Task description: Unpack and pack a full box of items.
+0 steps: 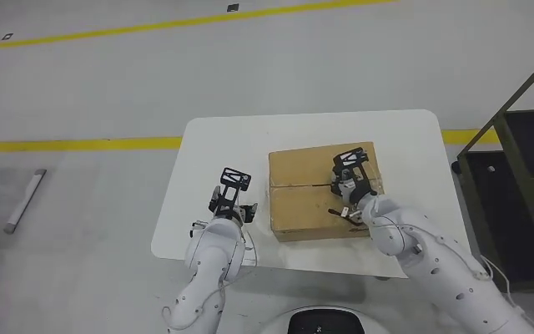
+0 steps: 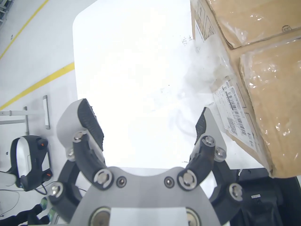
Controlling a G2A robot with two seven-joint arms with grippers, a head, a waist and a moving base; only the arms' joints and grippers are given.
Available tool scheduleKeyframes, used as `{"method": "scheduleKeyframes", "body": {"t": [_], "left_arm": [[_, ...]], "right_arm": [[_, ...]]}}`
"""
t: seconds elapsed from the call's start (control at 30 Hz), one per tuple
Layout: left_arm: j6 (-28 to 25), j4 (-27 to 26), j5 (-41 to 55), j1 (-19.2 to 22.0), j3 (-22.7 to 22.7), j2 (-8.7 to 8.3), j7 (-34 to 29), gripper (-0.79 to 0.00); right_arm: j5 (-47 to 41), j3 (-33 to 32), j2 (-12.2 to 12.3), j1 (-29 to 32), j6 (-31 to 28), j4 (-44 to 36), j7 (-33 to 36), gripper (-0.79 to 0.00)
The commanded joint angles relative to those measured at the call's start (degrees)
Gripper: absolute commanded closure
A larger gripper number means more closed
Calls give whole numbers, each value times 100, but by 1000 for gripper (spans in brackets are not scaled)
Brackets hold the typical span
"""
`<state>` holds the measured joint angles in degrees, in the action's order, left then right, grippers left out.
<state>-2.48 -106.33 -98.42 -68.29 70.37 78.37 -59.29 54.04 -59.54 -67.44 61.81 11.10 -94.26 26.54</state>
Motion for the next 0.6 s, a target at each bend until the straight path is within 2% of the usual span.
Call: {"method": "scheduleKeyframes", "body": {"t": [0.0,0.23,0.57], "left_arm": [[0,0,-3,0,0,0,0,-785],[-110,47,137,-118,-22,3,242,-785],[-117,645,94,-13,-385,69,556,-785]], "right_arm": [[52,-40,2,64,-48,8,-70,0],[63,-45,2,81,-67,10,-76,0],[4,-211,-6,239,-196,-72,-275,0]]}}
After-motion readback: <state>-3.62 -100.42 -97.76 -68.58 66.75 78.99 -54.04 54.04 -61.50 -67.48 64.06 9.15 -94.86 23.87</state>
